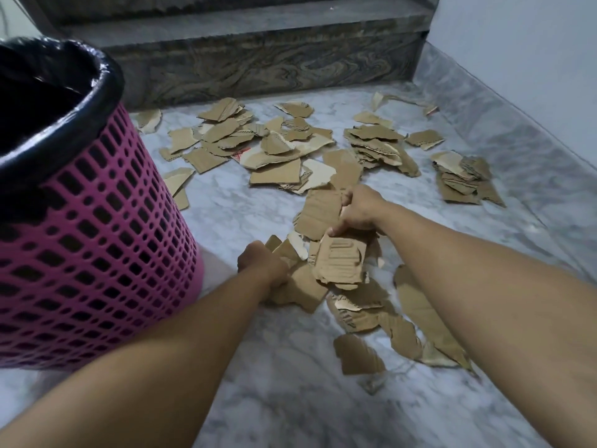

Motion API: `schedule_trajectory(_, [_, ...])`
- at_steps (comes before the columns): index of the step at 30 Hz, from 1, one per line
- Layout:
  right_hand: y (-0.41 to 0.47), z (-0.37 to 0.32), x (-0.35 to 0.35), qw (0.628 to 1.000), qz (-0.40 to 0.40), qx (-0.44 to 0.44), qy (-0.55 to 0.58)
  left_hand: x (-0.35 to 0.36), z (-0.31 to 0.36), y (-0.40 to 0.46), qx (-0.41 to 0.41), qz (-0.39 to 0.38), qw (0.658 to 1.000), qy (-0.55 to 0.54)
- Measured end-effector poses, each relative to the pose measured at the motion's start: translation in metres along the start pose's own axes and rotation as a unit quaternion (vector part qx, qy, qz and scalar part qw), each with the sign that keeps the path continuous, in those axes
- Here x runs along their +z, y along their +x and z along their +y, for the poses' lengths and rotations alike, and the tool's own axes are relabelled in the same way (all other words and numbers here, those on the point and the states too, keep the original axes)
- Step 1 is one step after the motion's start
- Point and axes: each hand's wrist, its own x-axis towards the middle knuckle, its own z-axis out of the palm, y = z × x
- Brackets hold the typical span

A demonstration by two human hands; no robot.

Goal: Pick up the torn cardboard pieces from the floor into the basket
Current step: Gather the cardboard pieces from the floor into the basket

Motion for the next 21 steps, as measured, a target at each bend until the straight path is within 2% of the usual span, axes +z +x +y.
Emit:
schedule_trajectory(4, [-0.019,-0.011,-0.021,0.996,-0.004,-0.038,0.077,-0.030,0.009,-0.017,0.031,-0.046,0.998,0.027])
schedule_trajectory(8, [-0.049,-0.035,-0.059,0.994,0.009,-0.060,0.096,-0.082,0.037,-0.030,0.061,-0.092,0.988,0.111])
schedule_trajectory(14, [-0.111,-0.110,-0.131,0.992,0.031,-0.070,0.097,-0.189,0.100,-0.077,0.127,-0.105,0.965,0.203])
schedule_trajectory(15, [-0.121,-0.125,-0.140,0.992,0.030,-0.073,0.104,-0.208,0.107,-0.083,0.126,-0.123,0.964,0.199])
schedule_trajectory(17, [-0.142,-0.161,-0.159,0.987,0.025,-0.080,0.135,-0.252,0.118,-0.087,0.116,-0.147,0.976,0.109])
schedule_trajectory(21, [-0.173,-0.238,-0.173,0.986,-0.001,-0.103,0.128,-0.340,0.112,-0.104,0.108,-0.129,0.985,0.041])
